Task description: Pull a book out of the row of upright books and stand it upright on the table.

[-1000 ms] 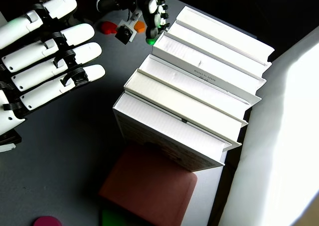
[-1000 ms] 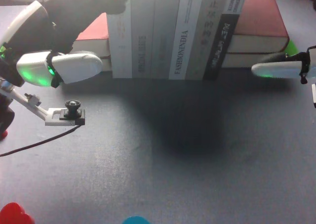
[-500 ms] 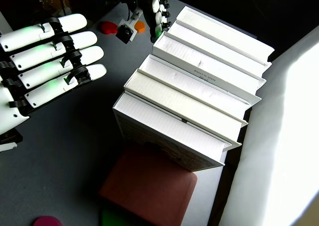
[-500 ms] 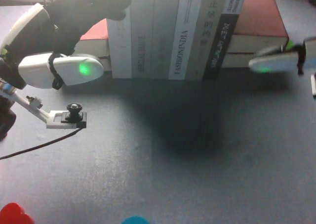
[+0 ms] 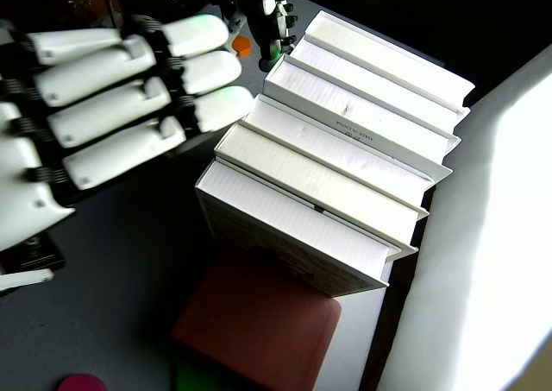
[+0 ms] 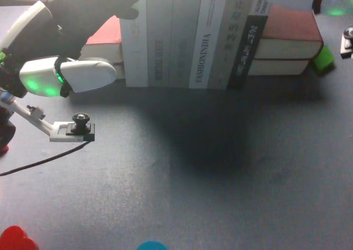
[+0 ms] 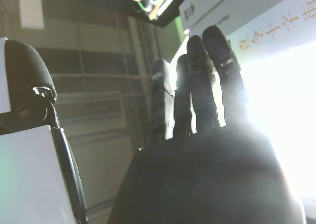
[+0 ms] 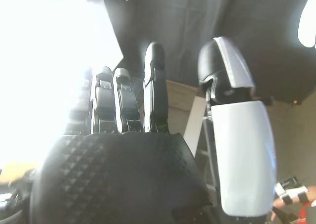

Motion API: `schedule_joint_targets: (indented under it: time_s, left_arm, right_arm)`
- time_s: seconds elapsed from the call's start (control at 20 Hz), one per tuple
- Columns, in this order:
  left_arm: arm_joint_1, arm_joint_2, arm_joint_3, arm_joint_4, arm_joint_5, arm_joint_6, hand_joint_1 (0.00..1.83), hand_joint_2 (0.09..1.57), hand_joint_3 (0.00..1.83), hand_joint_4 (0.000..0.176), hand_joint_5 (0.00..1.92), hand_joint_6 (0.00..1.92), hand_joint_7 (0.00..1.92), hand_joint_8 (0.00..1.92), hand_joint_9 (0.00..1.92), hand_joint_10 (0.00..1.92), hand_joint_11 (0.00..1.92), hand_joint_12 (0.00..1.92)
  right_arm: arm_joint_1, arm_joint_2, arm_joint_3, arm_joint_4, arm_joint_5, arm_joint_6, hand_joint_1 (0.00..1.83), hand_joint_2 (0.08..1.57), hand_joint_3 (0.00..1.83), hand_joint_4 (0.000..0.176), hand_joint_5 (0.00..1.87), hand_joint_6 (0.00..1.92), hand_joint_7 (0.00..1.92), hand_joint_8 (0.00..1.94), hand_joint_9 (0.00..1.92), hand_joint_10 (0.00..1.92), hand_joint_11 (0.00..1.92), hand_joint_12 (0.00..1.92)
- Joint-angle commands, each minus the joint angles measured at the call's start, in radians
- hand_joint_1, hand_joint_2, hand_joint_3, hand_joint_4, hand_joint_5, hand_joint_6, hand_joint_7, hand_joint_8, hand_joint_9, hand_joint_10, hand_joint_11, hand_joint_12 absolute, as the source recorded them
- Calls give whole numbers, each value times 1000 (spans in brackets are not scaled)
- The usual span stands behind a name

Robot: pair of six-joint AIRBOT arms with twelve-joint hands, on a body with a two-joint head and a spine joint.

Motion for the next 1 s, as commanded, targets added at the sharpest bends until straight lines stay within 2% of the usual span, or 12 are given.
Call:
schedule_joint_targets:
  time_s: [0.0, 0.15, 0.2, 0.3, 0.35, 0.45, 0.55, 0.6, 0.65, 0.7, 0.8, 0.95]
  left_arm:
    - [-9, 5, -6, -35, -111, -11, 999, 868, 5, 27, 365, 1, 243, 3, 323, 5, 0, 1054]
    - [-13, 6, -7, -33, -109, -11, 1032, 846, 0, 17, 409, 12, 272, 10, 317, 4, 0, 1020]
    - [-15, 9, -10, -32, -109, -11, 1062, 829, 0, 13, 423, 12, 288, 7, 315, 2, 0, 1041]
    - [-15, 16, -18, -32, -111, -11, 1066, 819, 0, 10, 412, 5, 297, 6, 332, 7, 0, 1080]
    - [-13, 17, -19, -32, -111, -11, 1062, 812, 0, 21, 412, 4, 301, 6, 341, 10, 0, 1086]
    - [-13, 15, -19, -33, -111, -11, 1050, 810, 0, 34, 394, 0, 280, 1, 329, 4, 0, 1087]
    - [-15, 12, -18, -32, -114, -11, 1049, 818, 0, 30, 384, 0, 262, 0, 316, 2, 0, 1068]
    - [-16, 12, -18, -30, -115, -11, 1056, 813, 0, 35, 396, 5, 292, 11, 337, 10, 0, 1063]
    - [-18, 12, -19, -30, -115, -11, 1062, 801, 0, 43, 410, 8, 308, 9, 344, 10, 0, 1075]
    - [-18, 11, -19, -30, -115, -11, 1050, 799, 0, 35, 407, 6, 314, 8, 346, 9, 0, 1082]
    - [-18, 10, -18, -29, -115, -11, 1050, 798, 0, 28, 405, 4, 317, 7, 348, 9, 0, 1083]
    - [-17, 4, -16, -29, -115, -11, 1054, 813, 1, 15, 405, 3, 309, 2, 325, 3, 0, 1062]
  right_arm:
    - [31, -7, 13, 54, 67, 1, 440, 1103, 30, 63, 520, 1, 0, 0, 0, 0, 0, 0]
    - [62, -41, 55, 45, 21, -2, 323, 1072, 10, 105, 483, 0, 0, 0, 0, 0, 0, 0]
    - [69, -53, 73, 46, 0, -2, 333, 1080, 11, 60, 485, 1, 0, 0, 0, 0, 0, 0]
    - [75, -66, 93, 46, -26, -2, 380, 1094, 15, 46, 475, 0, 0, 0, 0, 0, 0, 0]
    - [78, -73, 103, 47, -39, -2, 391, 1089, 11, 48, 479, 3, 0, 0, 0, 0, 0, 0]
    - [83, -99, 139, 54, -78, -4, 259, 1090, 10, 93, 473, 1, 0, 0, 0, 0, 0, 0]
    - [96, -130, 182, 55, -124, -4, 309, 1118, 17, 88, 432, 0, 0, 0, 0, 0, 0, 0]
    - [101, -143, 199, 55, -148, -4, 324, 1164, 13, 54, 416, 0, 0, 0, 0, 0, 0, 0]
    - [106, -156, 214, 56, -167, -4, 334, 1182, 15, 103, 427, 5, 0, 0, 0, 0, 0, 0]
    - [107, -166, 225, 59, -180, -4, 301, 1210, 23, 128, 429, 6, 0, 0, 0, 0, 0, 0]
    - [108, -192, 250, 58, -212, -4, 239, 1237, 23, 129, 402, 1, 0, 0, 0, 0, 0, 0]
    - [112, -235, 290, 33, -276, -4, 294, 1227, 9, 96, 404, 10, 0, 0, 0, 0, 0, 0]
